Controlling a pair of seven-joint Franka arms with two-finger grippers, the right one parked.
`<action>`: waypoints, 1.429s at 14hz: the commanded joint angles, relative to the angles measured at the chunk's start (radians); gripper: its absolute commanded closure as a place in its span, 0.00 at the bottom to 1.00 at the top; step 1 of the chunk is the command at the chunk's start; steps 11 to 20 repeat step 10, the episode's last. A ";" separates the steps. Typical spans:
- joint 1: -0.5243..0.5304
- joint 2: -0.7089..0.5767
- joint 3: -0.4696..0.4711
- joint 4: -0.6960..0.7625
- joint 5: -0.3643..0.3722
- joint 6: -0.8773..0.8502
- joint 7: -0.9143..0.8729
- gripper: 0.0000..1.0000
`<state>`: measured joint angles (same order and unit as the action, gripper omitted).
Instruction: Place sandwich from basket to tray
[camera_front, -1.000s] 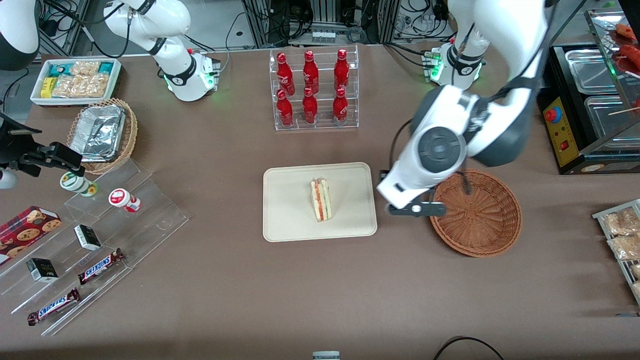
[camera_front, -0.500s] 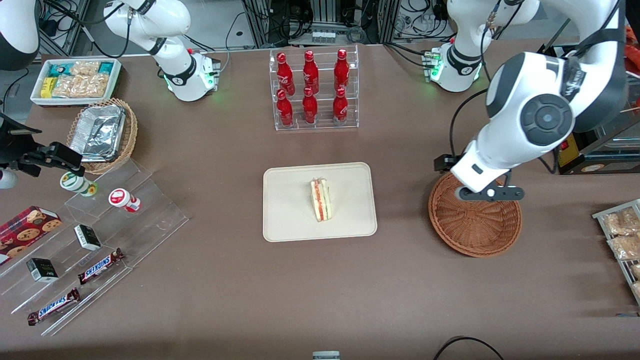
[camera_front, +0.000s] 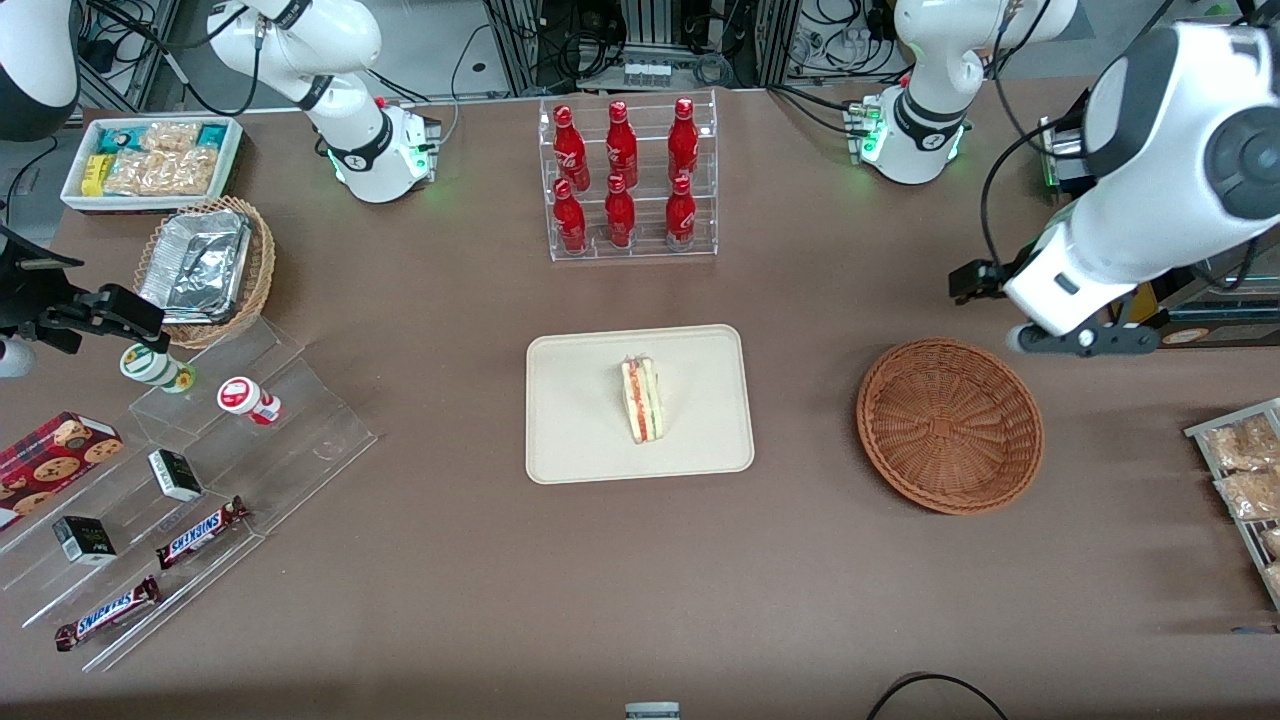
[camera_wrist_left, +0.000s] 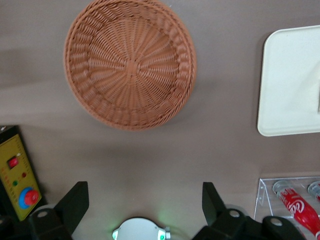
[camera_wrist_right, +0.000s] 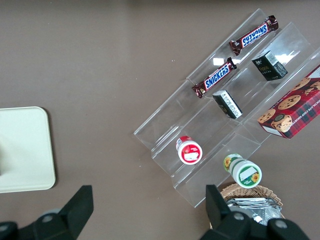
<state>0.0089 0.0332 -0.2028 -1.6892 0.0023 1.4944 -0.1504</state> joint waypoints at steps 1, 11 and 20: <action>0.036 -0.061 -0.021 -0.018 -0.012 -0.051 0.055 0.00; 0.072 -0.076 0.003 0.054 -0.016 -0.157 0.084 0.00; 0.072 -0.076 0.003 0.054 -0.016 -0.157 0.084 0.00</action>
